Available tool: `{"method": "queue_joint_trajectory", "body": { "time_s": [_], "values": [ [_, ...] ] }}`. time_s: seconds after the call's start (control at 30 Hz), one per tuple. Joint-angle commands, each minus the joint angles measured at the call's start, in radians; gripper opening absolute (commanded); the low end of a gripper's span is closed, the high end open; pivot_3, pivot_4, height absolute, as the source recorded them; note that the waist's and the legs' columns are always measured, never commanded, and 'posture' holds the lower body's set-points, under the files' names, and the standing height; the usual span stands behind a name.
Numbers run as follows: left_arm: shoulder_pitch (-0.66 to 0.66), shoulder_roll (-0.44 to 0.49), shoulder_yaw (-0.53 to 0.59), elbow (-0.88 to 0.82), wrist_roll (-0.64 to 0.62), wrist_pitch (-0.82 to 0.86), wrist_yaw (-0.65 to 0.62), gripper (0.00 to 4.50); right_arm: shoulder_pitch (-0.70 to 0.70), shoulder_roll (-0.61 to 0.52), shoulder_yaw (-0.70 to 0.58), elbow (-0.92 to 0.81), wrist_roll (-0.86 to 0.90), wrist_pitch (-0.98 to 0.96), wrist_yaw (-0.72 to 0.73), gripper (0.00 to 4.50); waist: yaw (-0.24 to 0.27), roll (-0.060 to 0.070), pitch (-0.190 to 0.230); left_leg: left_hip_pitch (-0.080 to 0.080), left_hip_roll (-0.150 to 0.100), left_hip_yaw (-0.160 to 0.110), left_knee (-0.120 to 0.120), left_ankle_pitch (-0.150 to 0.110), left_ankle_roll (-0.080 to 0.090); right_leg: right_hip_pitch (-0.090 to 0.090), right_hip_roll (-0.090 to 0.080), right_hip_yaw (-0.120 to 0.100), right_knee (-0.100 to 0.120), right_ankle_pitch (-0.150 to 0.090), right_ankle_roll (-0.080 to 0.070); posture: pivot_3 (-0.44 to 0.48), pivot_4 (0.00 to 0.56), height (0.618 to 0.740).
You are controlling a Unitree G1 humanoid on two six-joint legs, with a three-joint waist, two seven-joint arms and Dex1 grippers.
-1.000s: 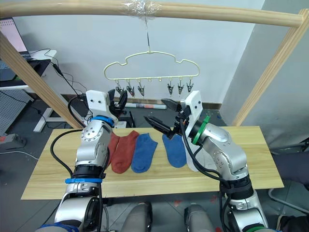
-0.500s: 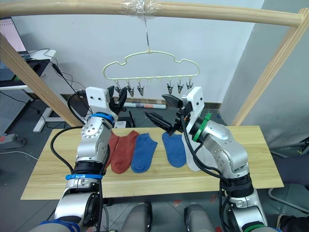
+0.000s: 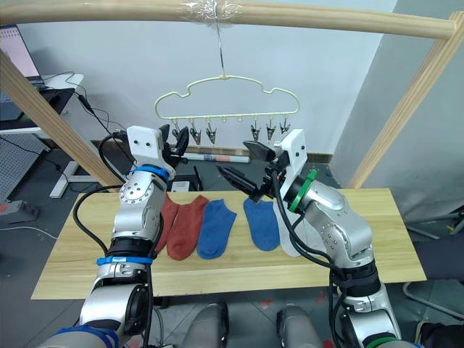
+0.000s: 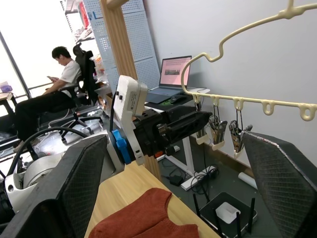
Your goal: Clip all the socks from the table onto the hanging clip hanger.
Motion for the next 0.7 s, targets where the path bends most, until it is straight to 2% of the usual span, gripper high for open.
{"method": "queue_joint_trajectory", "body": {
  "time_s": [0.03,0.07,0.17,0.3,0.4,0.57,0.7],
  "values": [
    [-0.021,0.008,0.003,-0.015,0.003,-0.030,-0.010,2.36,0.002,-0.002,-0.018,-0.047,0.018,-0.005,-0.004,4.50,0.000,0.000,0.001,0.000,0.000,0.000,0.000,0.000,0.000,0.000,0.000,0.000,0.000,0.000,0.000,0.015,0.235,0.740],
    [-0.020,0.007,0.003,-0.015,0.002,-0.030,-0.011,2.36,0.003,-0.003,-0.018,-0.048,0.019,-0.004,-0.005,4.50,0.000,0.000,0.002,0.000,0.000,0.000,0.000,0.000,0.000,0.000,0.000,0.000,0.000,0.000,0.000,0.015,0.235,0.740],
    [-0.015,0.002,0.000,-0.019,-0.003,-0.036,-0.025,1.80,0.005,-0.002,-0.022,-0.050,0.023,0.001,-0.012,4.50,0.000,0.000,0.004,0.000,0.000,0.000,0.000,0.000,0.000,0.000,0.000,0.000,0.000,0.000,0.000,0.011,0.235,0.740],
    [-0.013,-0.002,0.002,-0.022,-0.004,-0.037,-0.029,0.66,0.006,0.002,-0.031,-0.051,0.032,0.012,-0.023,4.50,0.000,0.000,0.007,0.000,0.000,0.000,0.000,0.000,0.000,0.000,0.000,0.000,0.000,0.000,0.000,0.011,0.235,0.740],
    [-0.012,-0.004,0.001,-0.021,-0.003,-0.040,-0.026,0.13,0.008,0.002,-0.037,-0.052,0.039,0.017,-0.030,4.50,0.000,0.000,0.008,0.000,0.000,0.000,0.000,0.000,0.000,0.000,0.000,0.000,0.000,0.000,0.000,0.009,0.237,0.740],
    [-0.010,-0.002,0.002,-0.027,-0.001,-0.042,-0.021,0.00,0.034,-0.015,-0.031,-0.041,0.012,0.033,-0.050,4.50,0.000,0.000,0.009,0.000,0.000,0.000,0.000,0.000,0.000,0.000,0.000,0.000,0.000,0.000,0.000,0.014,0.239,0.740],
    [-0.002,0.018,-0.007,-0.053,0.008,-0.003,-0.027,0.00,0.095,-0.134,0.023,0.082,-0.230,0.059,-0.187,4.50,0.001,0.000,0.009,0.000,0.000,0.000,0.000,0.000,0.000,0.000,-0.001,0.000,0.000,0.000,0.000,0.017,0.239,0.740]
  ]
}}
